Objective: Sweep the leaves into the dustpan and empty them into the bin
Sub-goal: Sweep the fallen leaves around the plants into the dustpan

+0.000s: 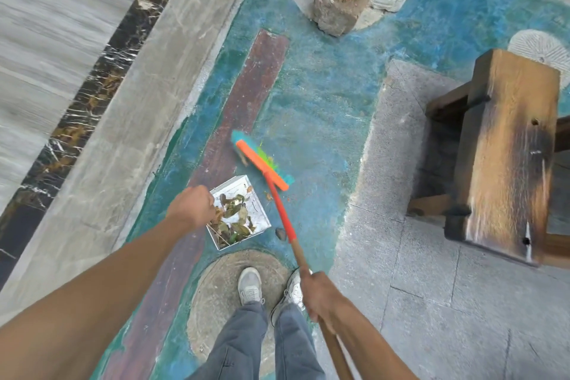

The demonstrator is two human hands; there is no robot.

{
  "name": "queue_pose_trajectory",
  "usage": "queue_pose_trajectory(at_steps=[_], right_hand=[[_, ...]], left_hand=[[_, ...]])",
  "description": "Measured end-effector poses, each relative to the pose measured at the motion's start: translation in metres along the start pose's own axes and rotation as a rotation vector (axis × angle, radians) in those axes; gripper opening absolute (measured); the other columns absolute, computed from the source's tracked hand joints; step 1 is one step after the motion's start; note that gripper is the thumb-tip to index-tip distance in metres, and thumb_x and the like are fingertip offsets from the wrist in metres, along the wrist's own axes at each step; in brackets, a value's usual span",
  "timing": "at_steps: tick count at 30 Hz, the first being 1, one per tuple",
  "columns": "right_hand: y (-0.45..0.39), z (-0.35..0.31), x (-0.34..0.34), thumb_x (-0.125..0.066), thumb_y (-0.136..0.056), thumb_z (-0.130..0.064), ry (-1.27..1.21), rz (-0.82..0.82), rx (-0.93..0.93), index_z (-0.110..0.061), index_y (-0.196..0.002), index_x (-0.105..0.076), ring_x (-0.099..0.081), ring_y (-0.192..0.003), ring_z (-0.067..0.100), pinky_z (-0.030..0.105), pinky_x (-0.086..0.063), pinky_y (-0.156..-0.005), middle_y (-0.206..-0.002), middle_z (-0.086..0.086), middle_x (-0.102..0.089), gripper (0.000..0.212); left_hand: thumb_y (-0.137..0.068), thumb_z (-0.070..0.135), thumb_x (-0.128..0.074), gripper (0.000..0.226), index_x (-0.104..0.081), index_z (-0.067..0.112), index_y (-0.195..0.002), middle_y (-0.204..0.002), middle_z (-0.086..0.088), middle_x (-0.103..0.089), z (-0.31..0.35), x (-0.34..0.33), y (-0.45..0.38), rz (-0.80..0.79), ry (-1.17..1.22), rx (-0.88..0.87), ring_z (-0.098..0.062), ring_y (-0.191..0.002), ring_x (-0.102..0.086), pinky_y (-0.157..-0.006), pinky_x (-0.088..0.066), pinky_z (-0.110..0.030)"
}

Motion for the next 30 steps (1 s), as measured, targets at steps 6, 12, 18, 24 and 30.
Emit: queue_pose_trajectory(at_steps=[6, 12, 18, 24, 30], right_hand=[[0.049, 0.054, -0.021, -0.037, -0.097, -0.057, -0.328, -0.239, -0.204, -0.015, -0.074, -0.044, -0.028, -0.033, 0.010, 0.017, -0.017, -0.033, -0.045, -0.005, -0.037, 0.048], [0.050, 0.051, 0.010, -0.030, -0.101, -0.051, -0.124, -0.061, -0.014, -0.007, -0.085, -0.056, -0.041, -0.037, 0.013, 0.022, -0.030, -0.036, -0.056, 0.002, -0.047, 0.054], [0.008, 0.022, 0.006, -0.024, -0.097, -0.056, 0.151, 0.063, 0.106, -0.009, -0.089, -0.060, -0.050, -0.052, 0.015, 0.031, -0.048, -0.057, -0.067, 0.000, -0.055, 0.059], [0.025, 0.018, -0.032, -0.030, -0.097, -0.053, 0.052, -0.151, 0.011, -0.008, -0.093, -0.051, -0.044, -0.042, 0.018, 0.023, -0.037, -0.046, -0.068, 0.008, -0.051, 0.049], [0.047, 0.032, -0.012, -0.039, -0.097, -0.055, -0.241, -0.198, -0.070, -0.013, -0.079, -0.047, -0.033, -0.038, 0.010, 0.018, -0.025, -0.034, -0.057, 0.000, -0.045, 0.047]], left_hand=[[-0.067, 0.007, -0.057, 0.025, -0.041, 0.005, -0.048, -0.054, -0.021, -0.043, 0.003, 0.001, -0.005, 0.003, -0.004, 0.046, -0.041, -0.064, -0.049, -0.055, -0.038, -0.030], [-0.061, 0.001, -0.050, 0.030, -0.025, 0.012, -0.048, -0.049, -0.005, -0.025, -0.007, -0.004, 0.001, -0.009, -0.002, 0.031, -0.026, -0.052, -0.032, -0.050, -0.031, -0.031], [-0.076, 0.003, -0.054, 0.035, -0.036, 0.014, -0.048, -0.046, 0.000, -0.032, 0.002, -0.003, 0.001, 0.018, 0.023, 0.072, -0.023, -0.049, -0.041, -0.050, -0.040, -0.030], [-0.072, 0.001, -0.058, 0.034, -0.038, 0.015, -0.048, -0.045, 0.001, -0.034, -0.003, 0.000, 0.003, 0.029, 0.031, 0.079, -0.019, -0.045, -0.039, -0.046, -0.035, -0.027], [-0.066, 0.002, -0.055, 0.033, -0.032, 0.012, -0.045, -0.045, -0.001, -0.030, -0.006, -0.004, 0.012, 0.042, 0.012, 0.080, -0.024, -0.051, -0.038, -0.050, -0.035, -0.027]])
Point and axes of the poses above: each hand's wrist, its own y-axis away from the middle knuckle, its own x-axis out of the back of the hand, z = x × y, the point moved 8 cm from there along -y, towards the middle knuckle
